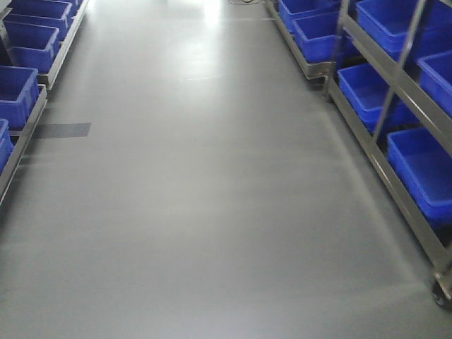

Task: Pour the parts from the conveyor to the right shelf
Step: 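Drive the base between the shelves of blue bins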

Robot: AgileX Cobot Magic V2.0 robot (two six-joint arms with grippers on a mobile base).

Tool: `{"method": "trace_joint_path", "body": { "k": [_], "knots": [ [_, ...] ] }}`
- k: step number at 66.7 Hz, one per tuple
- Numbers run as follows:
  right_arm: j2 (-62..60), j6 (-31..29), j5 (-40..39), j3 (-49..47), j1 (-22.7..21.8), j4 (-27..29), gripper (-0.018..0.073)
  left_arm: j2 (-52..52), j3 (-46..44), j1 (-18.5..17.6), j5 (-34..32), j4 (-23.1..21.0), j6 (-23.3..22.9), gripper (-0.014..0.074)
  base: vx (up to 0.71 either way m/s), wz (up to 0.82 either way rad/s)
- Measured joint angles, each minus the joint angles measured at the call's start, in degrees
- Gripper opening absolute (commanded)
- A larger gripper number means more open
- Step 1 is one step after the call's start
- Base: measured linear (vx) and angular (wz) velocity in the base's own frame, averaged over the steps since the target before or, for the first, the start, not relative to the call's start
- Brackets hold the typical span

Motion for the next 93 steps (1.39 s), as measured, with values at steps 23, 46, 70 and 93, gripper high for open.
{"method": "trace_joint_path", "body": {
  "k": [23, 46, 70, 93],
  "knots": [
    [0.0, 0.0, 0.0, 0.0, 0.0, 0.0, -0.0002, 0.0, 0.0, 0.0, 0.0, 0.0, 0.0, -0.0006, 0.65, 0.12],
    [0.0, 0.0, 0.0, 0.0, 0.0, 0.0, -0.0002, 0.0, 0.0, 0.0, 0.0, 0.0, 0.0, -0.0006, 0.66, -0.03],
    [0.0, 0.0, 0.0, 0.0, 0.0, 0.0, -0.0002, 0.0, 0.0, 0.0, 0.0, 0.0, 0.0, -0.0006, 0.65, 0.08],
    [0.0, 0.0, 0.0, 0.0, 0.0, 0.0, -0.0002, 0.0, 0.0, 0.0, 0.0, 0.0, 0.0, -0.0006, 0.63, 0.18]
  ]
}}
